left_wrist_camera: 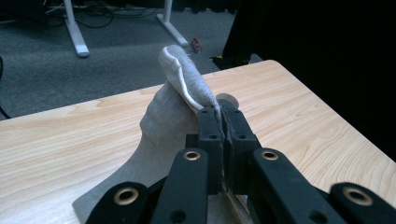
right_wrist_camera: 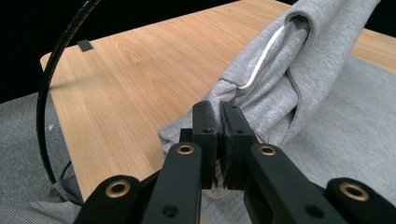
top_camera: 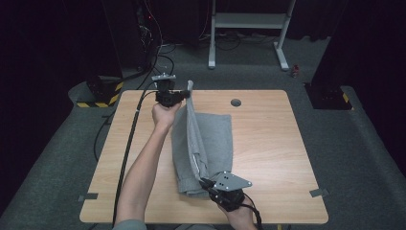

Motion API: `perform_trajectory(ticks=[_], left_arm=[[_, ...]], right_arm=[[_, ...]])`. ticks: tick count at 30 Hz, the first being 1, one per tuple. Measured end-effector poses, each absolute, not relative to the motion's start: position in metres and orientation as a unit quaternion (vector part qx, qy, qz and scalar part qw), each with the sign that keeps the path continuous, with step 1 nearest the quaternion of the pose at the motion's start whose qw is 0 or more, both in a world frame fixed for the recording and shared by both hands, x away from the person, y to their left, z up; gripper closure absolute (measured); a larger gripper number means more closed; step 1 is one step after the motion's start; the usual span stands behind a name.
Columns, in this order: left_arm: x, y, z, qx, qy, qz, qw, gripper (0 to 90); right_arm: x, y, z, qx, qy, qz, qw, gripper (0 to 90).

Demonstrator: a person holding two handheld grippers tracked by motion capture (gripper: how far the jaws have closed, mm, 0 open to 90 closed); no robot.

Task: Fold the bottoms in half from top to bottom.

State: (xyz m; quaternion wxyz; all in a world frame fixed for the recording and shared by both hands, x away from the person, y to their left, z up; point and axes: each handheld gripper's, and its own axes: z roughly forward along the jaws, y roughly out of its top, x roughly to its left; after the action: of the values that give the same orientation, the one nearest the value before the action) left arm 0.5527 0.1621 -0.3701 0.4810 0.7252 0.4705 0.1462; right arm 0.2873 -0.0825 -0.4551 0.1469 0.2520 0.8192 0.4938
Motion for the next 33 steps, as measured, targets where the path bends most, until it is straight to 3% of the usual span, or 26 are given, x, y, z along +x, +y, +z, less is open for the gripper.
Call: perform_trajectory(ticks=[33], left_arm=[[0.560, 0.103, -0.386, 0.750, 0.439, 0.131, 0.476, 87.1]], right_arm=[[0.277, -0.111, -0.470, 0.285, 0.809, 0.491, 0.150, 86.0]])
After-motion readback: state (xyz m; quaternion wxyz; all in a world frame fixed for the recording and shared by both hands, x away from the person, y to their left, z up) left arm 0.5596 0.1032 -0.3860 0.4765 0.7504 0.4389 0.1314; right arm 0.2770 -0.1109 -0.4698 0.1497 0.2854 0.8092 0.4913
